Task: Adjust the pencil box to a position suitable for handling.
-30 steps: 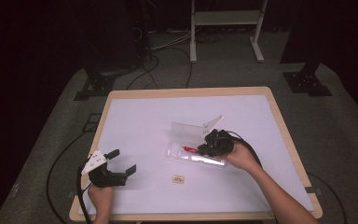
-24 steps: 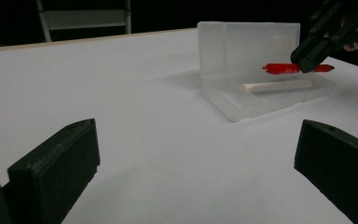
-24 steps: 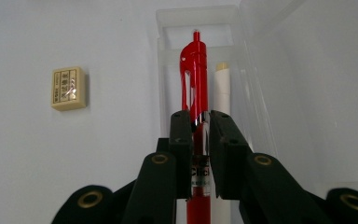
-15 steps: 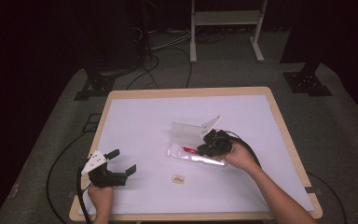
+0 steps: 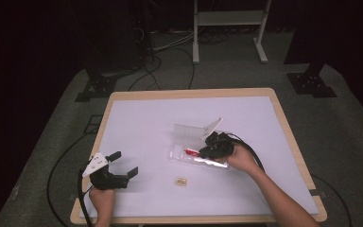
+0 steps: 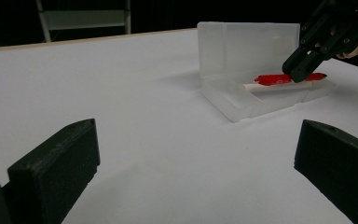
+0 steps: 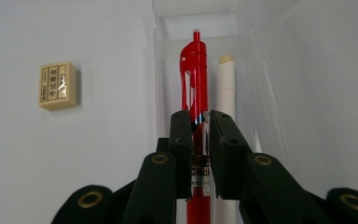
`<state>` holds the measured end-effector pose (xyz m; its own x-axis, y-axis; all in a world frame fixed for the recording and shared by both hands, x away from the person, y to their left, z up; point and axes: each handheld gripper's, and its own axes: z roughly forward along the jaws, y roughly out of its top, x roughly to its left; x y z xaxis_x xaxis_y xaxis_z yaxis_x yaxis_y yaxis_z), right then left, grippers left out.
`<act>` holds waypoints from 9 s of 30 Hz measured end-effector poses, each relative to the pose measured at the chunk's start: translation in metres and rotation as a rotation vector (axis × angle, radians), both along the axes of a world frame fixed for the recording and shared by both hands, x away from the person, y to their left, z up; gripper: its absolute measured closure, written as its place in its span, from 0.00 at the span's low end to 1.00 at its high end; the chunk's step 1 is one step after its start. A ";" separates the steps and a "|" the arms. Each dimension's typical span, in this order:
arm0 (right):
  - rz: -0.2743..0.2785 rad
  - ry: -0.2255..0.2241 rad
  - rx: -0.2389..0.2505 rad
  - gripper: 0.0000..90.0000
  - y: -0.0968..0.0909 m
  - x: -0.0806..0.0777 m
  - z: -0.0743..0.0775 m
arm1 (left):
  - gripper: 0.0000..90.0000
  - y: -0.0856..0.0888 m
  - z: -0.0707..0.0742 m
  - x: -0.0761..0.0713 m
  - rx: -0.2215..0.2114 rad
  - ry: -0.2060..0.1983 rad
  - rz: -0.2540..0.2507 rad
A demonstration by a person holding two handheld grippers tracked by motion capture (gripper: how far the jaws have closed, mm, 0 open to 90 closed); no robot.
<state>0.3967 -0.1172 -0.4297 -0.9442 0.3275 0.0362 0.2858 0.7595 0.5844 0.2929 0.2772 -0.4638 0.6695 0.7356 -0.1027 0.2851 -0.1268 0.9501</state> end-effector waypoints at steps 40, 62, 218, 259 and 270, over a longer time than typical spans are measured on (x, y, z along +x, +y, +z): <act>-0.010 0.046 -0.036 0.88 0.005 0.005 -0.021 | 0.00 0.000 0.000 0.000 0.000 0.000 0.000; -0.017 0.037 -0.008 0.84 0.002 0.004 -0.018 | 0.00 0.000 0.000 0.000 0.000 -0.002 -0.001; 0.201 0.065 0.020 0.75 0.067 -0.057 -0.023 | 0.00 0.000 0.000 0.000 0.003 0.000 -0.003; 0.171 -0.007 0.040 0.75 0.070 -0.035 0.014 | 0.00 0.000 0.000 0.000 0.001 -0.003 -0.003; 0.160 -0.026 0.040 0.75 0.073 -0.029 0.024 | 0.00 0.000 0.000 0.000 0.001 -0.002 -0.002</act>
